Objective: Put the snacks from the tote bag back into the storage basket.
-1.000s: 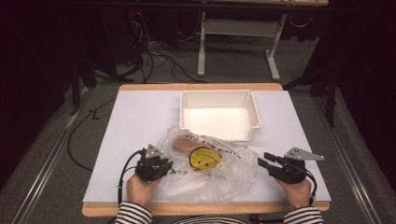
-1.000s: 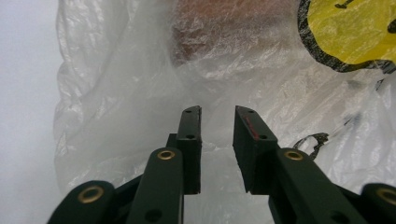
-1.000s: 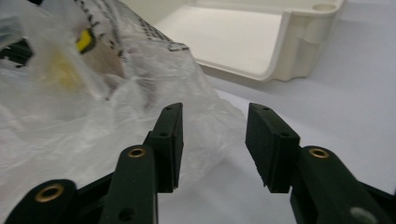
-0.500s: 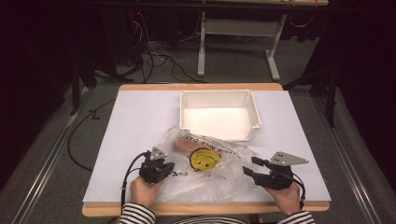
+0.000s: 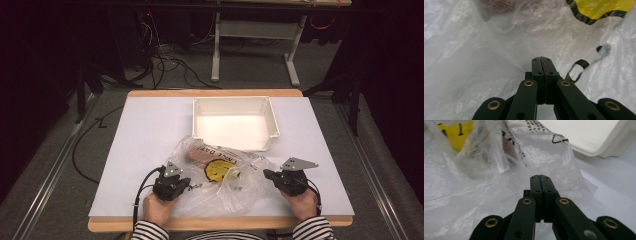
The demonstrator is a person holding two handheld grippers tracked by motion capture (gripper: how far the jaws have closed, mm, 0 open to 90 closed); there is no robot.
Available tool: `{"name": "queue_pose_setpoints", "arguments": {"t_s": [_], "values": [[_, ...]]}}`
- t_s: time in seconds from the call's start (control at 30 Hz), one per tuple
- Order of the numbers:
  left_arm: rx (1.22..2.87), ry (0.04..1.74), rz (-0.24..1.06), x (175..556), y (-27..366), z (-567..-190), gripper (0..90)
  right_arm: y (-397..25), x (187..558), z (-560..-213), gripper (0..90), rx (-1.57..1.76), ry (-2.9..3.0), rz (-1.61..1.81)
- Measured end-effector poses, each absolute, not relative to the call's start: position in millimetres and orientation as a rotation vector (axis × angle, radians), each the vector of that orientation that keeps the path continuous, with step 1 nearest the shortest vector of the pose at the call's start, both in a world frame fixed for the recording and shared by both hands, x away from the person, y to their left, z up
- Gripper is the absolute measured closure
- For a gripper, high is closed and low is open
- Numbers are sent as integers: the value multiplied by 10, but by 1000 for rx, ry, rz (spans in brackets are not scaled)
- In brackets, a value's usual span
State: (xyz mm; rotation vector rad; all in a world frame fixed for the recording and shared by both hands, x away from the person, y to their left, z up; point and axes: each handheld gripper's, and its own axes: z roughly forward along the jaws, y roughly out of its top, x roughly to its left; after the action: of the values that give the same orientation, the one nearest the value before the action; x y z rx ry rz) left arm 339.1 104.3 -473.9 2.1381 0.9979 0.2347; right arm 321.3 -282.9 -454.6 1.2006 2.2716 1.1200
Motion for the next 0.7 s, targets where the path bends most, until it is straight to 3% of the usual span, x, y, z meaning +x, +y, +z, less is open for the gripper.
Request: {"name": "queue_pose_setpoints", "arguments": {"t_s": [0.13, 0.7], "values": [[2151, 947, 238, 3310, 968, -4679, 892, -2924, 3277, -4511, 900, 1223, 2240, 1096], [2149, 856, 233, 3171, 859, -4562, 646, -3261, 3568, -4526, 900, 1379, 2104, 1058]]}}
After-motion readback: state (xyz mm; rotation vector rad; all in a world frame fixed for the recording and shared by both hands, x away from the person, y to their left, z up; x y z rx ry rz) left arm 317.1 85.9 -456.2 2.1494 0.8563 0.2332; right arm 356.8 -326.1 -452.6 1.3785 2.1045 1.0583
